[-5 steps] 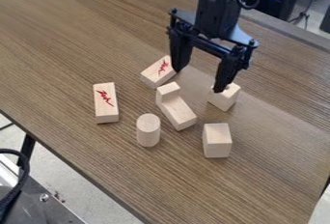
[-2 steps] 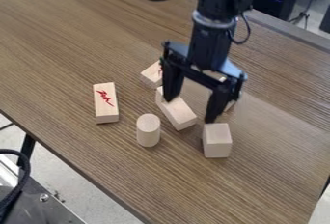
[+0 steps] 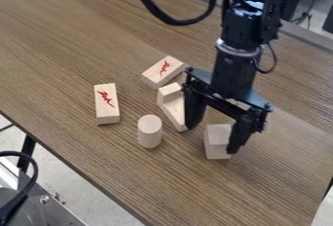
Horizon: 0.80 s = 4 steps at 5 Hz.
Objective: Put the white cube on top of the white rectangle
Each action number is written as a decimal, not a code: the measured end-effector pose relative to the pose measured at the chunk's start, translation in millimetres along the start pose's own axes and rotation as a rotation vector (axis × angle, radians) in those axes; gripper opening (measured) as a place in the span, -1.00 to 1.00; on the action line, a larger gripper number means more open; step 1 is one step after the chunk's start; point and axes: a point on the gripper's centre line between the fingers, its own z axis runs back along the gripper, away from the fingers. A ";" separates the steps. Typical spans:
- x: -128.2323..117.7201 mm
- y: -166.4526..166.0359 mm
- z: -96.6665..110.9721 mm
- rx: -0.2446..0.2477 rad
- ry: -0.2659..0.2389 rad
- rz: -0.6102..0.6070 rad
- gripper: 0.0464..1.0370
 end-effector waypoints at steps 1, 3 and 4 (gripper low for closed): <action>4.1 -3.5 -13.8 0.007 0.048 -0.036 0.92; 10.9 4.1 -22.8 -0.002 0.073 -0.022 0.92; 13.5 10.7 -23.5 -0.017 0.066 0.002 0.86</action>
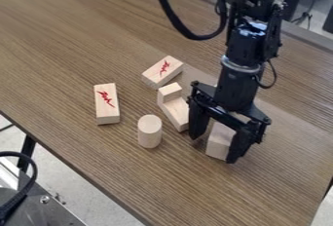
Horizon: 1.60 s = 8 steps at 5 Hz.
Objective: Put the white cube on top of the white rectangle
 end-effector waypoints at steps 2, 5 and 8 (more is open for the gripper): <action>-0.8 4.0 -5.3 -0.035 -0.032 0.040 0.08; -14.3 17.4 27.4 -0.008 -0.098 0.109 0.08; -23.9 71.7 41.2 0.057 0.000 0.176 0.08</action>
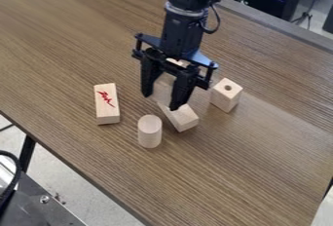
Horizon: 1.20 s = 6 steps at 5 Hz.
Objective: Put the white cube on top of the white rectangle
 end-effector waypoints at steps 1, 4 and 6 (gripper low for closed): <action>1.5 5.7 -6.0 0.034 0.023 -0.042 0.08; 1.0 -6.9 -3.9 0.028 -0.008 -0.119 0.08; 3.7 -13.0 -6.6 -0.002 -0.048 -0.139 0.08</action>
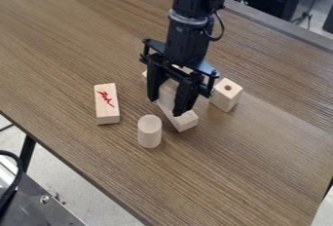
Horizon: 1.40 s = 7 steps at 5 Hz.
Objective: Put the white cube on top of the white rectangle
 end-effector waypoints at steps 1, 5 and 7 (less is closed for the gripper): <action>10.2 -1.2 -9.6 -0.013 -0.027 -0.013 0.08; 29.2 2.6 -19.6 -0.029 -0.016 0.023 0.92; 12.7 5.4 -2.2 -0.050 -0.069 0.065 0.92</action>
